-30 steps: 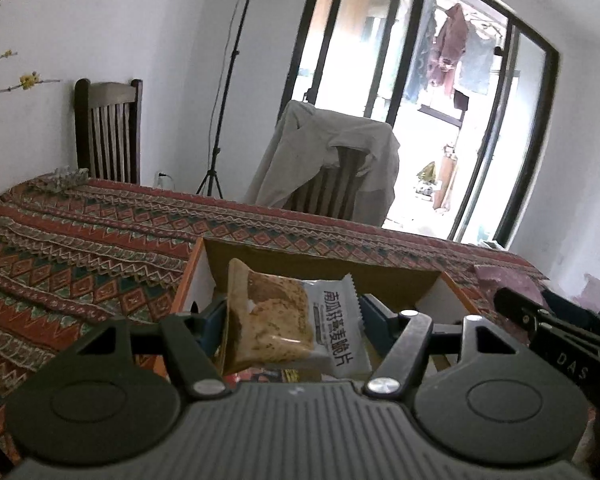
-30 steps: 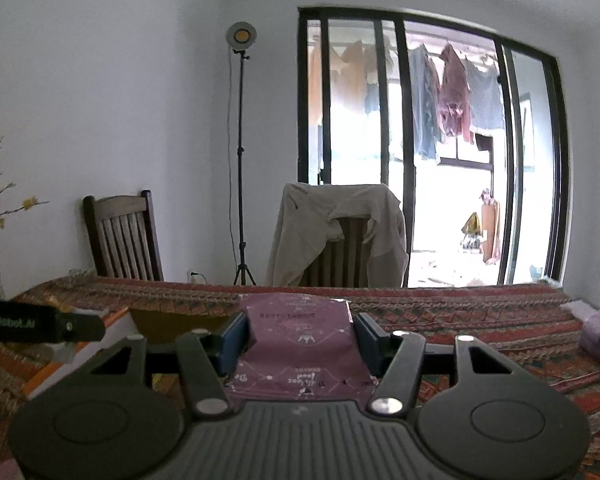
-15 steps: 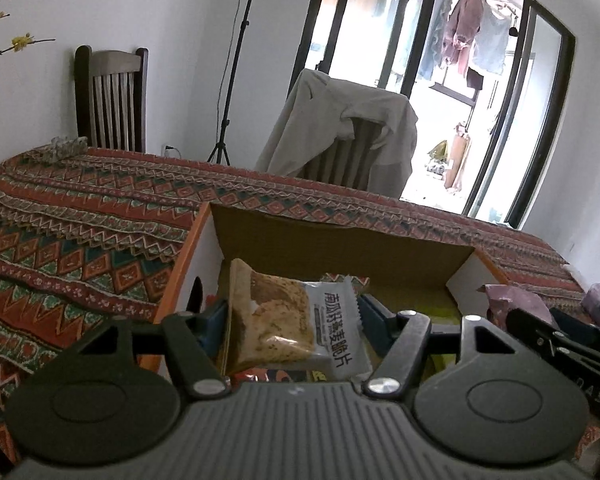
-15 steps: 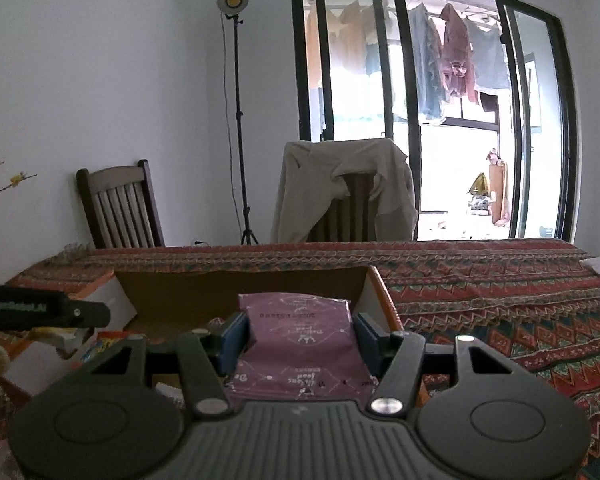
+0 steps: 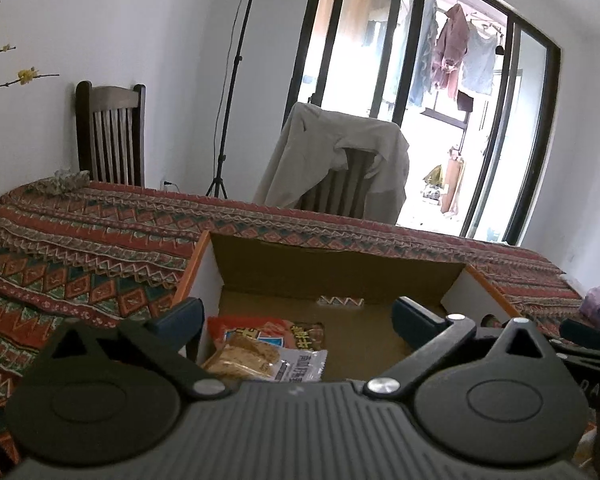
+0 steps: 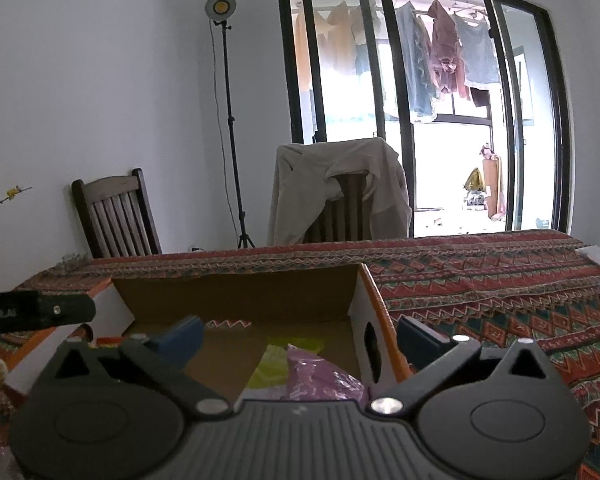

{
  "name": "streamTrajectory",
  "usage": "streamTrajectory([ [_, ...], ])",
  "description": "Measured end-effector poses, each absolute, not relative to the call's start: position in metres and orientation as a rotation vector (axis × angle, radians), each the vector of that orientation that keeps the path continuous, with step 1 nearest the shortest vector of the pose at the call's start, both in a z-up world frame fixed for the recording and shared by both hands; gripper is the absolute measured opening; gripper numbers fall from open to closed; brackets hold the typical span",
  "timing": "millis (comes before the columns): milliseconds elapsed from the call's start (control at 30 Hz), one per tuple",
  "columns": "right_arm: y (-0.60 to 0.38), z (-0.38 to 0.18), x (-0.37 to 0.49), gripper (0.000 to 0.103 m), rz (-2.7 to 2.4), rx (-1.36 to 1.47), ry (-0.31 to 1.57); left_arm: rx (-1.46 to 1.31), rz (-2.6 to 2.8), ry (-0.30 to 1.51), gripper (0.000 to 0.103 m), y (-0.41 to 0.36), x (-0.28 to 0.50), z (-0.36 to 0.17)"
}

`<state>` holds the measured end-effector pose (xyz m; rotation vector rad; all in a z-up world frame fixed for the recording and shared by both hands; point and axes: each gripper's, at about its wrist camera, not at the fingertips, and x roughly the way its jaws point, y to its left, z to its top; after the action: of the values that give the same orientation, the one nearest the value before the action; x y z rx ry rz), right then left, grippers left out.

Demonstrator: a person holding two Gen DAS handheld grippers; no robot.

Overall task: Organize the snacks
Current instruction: 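Withdraw both grippers from the box back toward the snack pile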

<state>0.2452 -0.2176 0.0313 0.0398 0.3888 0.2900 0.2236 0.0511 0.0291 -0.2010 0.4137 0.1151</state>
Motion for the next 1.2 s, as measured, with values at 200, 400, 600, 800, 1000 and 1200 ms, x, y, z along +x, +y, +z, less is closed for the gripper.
streamTrajectory([
  [200,-0.218,0.033,0.242,0.103,0.292,0.042,0.375,-0.197,0.118,0.401,0.103,0.050,0.222,0.029],
  [400,-0.220,0.033,0.242,0.103,0.289,0.046,0.374,-0.189,0.116,0.384,0.103,0.047,0.215,0.036],
  [600,-0.221,0.034,0.240,0.103,0.288,0.048,0.361,-0.194,0.112,0.358,0.103,0.045,0.201,0.051],
  [800,-0.220,0.054,0.226,0.103,0.291,0.044,0.325,-0.180,0.102,0.343,0.103,0.045,0.177,0.061],
  [1000,-0.217,0.068,0.198,0.103,0.295,0.021,0.288,-0.176,0.092,0.329,0.103,0.048,0.152,0.066],
  [1200,-0.220,0.071,0.171,0.103,0.294,0.007,0.296,-0.171,0.086,0.336,0.103,0.050,0.129,0.061],
])
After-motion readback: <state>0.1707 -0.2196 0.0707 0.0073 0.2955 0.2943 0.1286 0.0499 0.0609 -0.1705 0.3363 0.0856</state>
